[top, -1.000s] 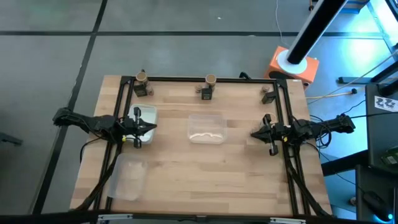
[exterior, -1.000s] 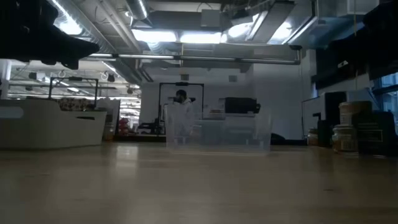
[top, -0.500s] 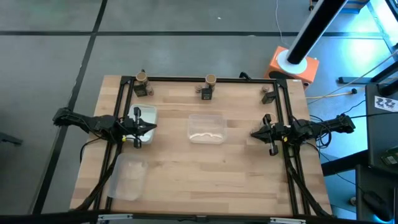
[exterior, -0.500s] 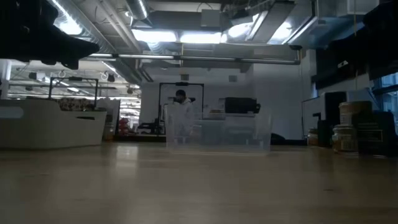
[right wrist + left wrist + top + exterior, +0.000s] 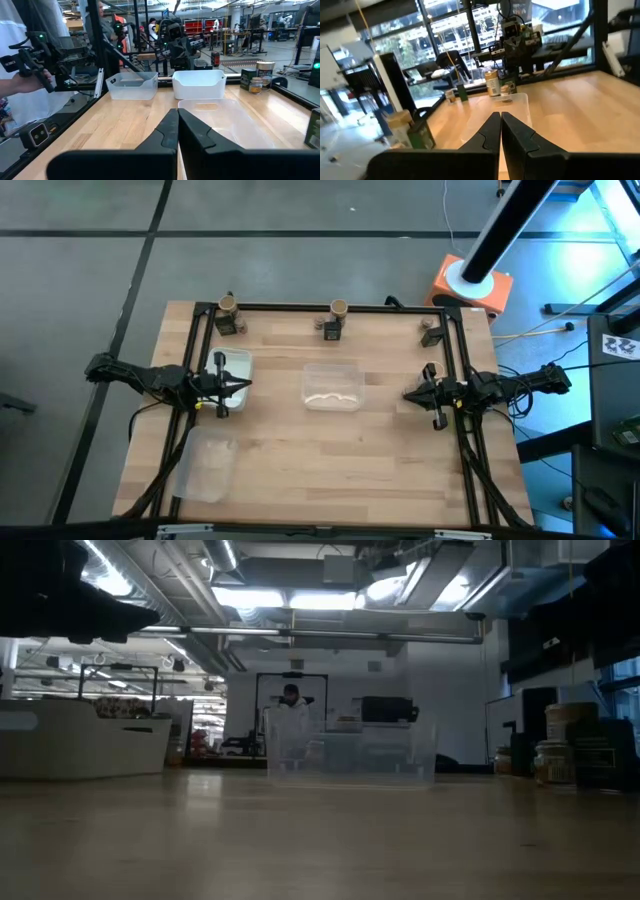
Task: Sort spices by type
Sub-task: Put the brown seasoning bottle into the top transparent bin
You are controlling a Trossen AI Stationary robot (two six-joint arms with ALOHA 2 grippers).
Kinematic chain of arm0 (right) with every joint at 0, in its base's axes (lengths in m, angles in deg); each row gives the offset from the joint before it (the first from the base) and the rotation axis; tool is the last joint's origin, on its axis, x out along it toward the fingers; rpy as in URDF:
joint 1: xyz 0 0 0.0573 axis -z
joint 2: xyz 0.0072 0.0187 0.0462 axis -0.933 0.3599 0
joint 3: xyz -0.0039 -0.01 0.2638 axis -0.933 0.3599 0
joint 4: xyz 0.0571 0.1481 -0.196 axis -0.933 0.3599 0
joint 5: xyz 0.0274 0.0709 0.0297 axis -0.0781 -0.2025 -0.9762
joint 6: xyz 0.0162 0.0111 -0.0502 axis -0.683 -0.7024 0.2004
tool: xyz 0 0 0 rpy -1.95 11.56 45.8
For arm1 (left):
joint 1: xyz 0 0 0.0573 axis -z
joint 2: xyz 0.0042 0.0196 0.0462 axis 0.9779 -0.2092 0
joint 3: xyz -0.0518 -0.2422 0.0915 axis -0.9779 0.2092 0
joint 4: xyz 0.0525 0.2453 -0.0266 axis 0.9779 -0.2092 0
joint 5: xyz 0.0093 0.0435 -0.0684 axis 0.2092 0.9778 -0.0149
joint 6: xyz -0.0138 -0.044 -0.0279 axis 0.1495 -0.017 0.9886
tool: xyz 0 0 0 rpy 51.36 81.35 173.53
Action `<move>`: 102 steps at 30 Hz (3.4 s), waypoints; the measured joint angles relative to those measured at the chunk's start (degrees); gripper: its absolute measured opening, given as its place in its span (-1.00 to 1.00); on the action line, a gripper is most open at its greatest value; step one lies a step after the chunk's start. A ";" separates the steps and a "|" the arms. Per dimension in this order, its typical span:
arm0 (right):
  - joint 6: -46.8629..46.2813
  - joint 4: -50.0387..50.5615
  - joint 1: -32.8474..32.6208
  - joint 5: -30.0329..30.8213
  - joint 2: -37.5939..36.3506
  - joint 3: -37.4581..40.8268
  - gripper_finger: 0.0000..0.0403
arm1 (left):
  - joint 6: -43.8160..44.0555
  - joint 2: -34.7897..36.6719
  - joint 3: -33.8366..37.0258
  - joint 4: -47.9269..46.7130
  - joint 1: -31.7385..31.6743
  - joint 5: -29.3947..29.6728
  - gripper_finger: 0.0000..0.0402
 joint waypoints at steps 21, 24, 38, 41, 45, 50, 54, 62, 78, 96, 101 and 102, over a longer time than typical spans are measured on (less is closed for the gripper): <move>-6.00 2.83 0.02 5.79 3.40 -7.29 -0.95 | 24.88 0.00 0.02 11.06 -1.42 0.04 -0.97; -6.00 7.69 0.01 6.48 7.37 -11.64 -0.95 | 24.81 -0.02 0.02 11.09 -2.15 0.04 -0.97; -5.99 36.28 0.01 11.87 34.02 -34.32 -0.95 | 23.38 -0.02 0.02 10.87 -5.68 0.05 -0.97; -5.97 40.63 0.00 11.88 37.82 -36.98 -0.95 | 23.38 -0.02 0.02 10.85 -6.14 0.05 -0.97; -5.77 41.07 0.00 14.05 41.83 -37.35 -0.95 | 23.38 -0.02 0.02 10.61 -6.38 0.06 -0.97; -3.12 41.37 0.04 19.73 46.28 -37.35 -0.95 | 22.88 -0.02 0.00 10.61 -6.36 0.04 -0.97; -3.40 42.28 1.43 17.18 49.40 -37.35 -0.87 | 25.17 -0.02 0.00 10.56 -6.34 0.04 -0.97; -8.77 46.26 10.08 3.70 55.18 -37.27 -0.20 | 25.32 -0.01 0.00 10.86 -6.34 0.04 -0.97; -7.44 47.22 22.57 -4.78 60.46 -39.12 0.59 | 25.33 -0.02 0.00 10.85 -6.34 0.04 -0.97; -7.45 61.93 23.67 -5.68 70.70 -44.22 0.59 | 25.43 0.00 -0.02 10.60 -6.34 0.06 -0.97; -6.51 61.67 23.66 -6.78 75.25 -44.22 0.59 | 25.50 0.00 -0.02 10.52 -6.34 0.06 -0.97; -6.49 61.50 23.67 -6.78 76.10 -44.22 0.59 | 25.38 -0.01 -0.02 10.52 -6.34 0.06 -0.97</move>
